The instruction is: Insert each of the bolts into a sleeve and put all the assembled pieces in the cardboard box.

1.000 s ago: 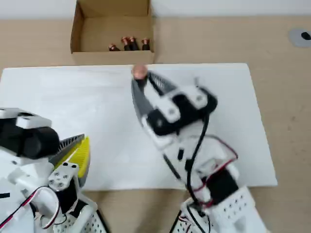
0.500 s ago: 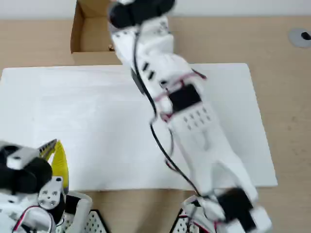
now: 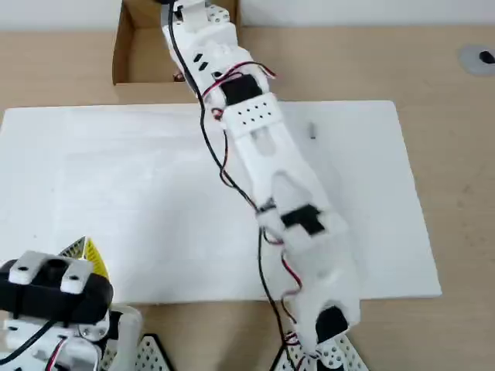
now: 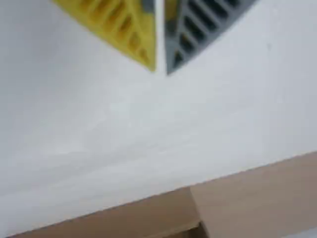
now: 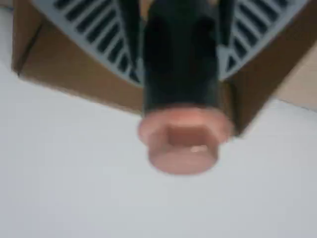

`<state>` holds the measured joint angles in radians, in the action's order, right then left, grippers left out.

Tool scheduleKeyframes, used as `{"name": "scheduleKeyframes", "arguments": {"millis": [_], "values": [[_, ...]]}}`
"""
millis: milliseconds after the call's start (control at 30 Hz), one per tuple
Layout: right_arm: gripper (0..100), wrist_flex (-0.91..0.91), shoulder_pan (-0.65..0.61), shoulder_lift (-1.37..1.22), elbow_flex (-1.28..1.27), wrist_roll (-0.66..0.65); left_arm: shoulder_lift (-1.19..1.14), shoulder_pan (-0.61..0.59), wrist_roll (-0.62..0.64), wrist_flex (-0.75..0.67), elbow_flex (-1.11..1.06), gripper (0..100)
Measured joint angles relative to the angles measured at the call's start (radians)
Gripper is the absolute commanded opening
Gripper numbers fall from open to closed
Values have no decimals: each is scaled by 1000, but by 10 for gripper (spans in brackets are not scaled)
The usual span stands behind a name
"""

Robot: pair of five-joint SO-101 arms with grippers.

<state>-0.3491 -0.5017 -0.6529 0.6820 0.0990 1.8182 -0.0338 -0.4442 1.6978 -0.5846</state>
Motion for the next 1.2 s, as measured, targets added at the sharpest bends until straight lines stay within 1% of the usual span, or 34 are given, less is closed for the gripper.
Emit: {"name": "scheduleKeyframes", "arguments": {"millis": [100,167,300,367,500,700,967,1200], "values": [[9,-5,21,-146,115,0,2,-29,0,0,-6,9],[9,-41,31,-230,187,17,2,-40,0,0,-6,9],[9,-146,34,-374,333,106,2,-41,0,0,-9,9],[9,-180,34,-434,407,124,2,-41,0,0,-32,9],[10,-236,34,-528,522,130,2,-41,0,0,-52,9],[10,-322,37,-600,577,133,2,-44,0,0,-52,9],[12,-430,17,-620,617,-5,2,-44,0,0,-52,9],[12,-436,9,-620,621,-69,2,-44,0,0,-52,9]]}}
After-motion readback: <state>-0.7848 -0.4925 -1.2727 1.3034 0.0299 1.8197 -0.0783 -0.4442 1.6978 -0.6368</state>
